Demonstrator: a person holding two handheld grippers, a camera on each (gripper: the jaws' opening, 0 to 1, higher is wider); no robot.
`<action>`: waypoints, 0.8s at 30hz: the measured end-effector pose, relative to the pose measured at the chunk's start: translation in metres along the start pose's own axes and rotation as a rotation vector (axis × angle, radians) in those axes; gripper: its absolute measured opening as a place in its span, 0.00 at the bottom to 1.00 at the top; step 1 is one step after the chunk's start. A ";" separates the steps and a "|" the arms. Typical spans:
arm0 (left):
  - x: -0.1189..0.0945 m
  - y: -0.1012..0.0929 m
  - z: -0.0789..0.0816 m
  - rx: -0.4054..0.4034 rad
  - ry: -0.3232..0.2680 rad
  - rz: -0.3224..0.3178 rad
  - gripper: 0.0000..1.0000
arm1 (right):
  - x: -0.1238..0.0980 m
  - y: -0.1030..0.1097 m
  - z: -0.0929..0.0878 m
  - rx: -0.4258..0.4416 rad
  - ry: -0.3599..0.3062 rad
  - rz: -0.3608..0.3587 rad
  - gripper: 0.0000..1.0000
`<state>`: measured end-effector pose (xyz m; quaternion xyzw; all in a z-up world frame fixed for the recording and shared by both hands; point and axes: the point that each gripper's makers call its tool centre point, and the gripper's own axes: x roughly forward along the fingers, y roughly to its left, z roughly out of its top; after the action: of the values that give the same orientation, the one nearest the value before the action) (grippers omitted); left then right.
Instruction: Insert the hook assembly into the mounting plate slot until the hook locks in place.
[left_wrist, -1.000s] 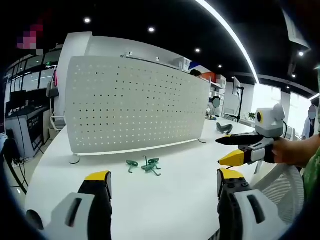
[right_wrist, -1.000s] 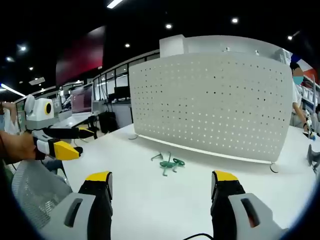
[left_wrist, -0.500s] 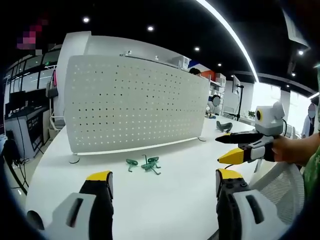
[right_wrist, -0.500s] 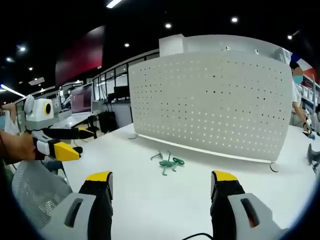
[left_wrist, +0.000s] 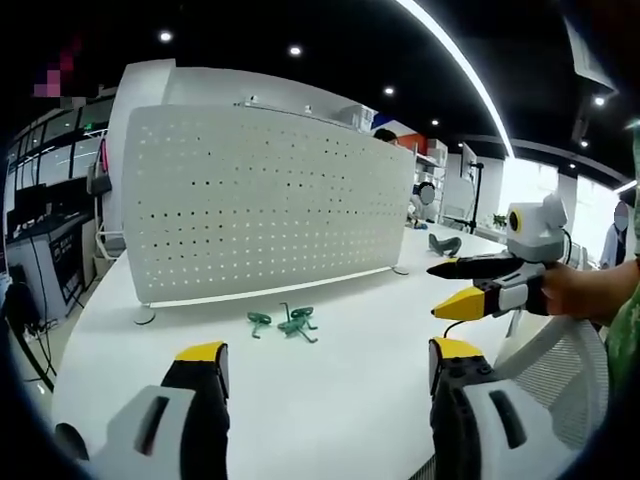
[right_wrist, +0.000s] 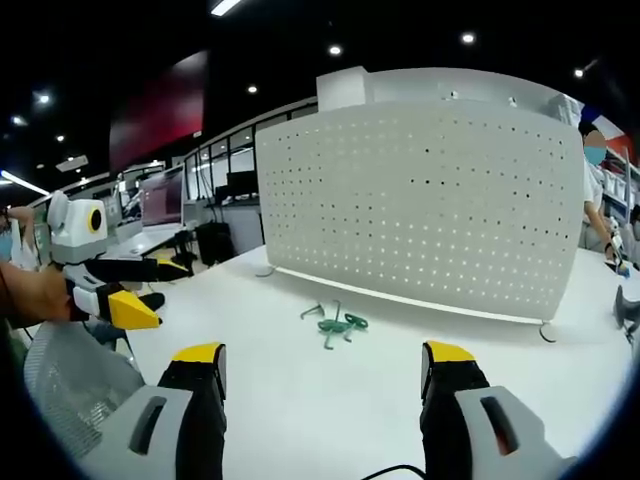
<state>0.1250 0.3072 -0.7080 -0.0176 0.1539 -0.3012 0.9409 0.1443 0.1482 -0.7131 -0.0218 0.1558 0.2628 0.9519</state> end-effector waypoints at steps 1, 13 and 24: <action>0.000 0.000 0.000 0.001 0.001 -0.001 0.84 | 0.000 0.000 0.000 0.001 0.001 0.000 0.81; 0.001 -0.003 -0.002 0.007 0.010 -0.013 0.82 | 0.000 -0.001 -0.001 -0.001 0.004 -0.001 0.81; 0.000 -0.003 -0.001 0.008 0.005 -0.014 0.81 | 0.002 0.003 -0.005 -0.004 0.021 0.016 0.79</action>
<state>0.1231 0.3047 -0.7082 -0.0142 0.1548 -0.3083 0.9385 0.1427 0.1515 -0.7185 -0.0252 0.1654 0.2703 0.9481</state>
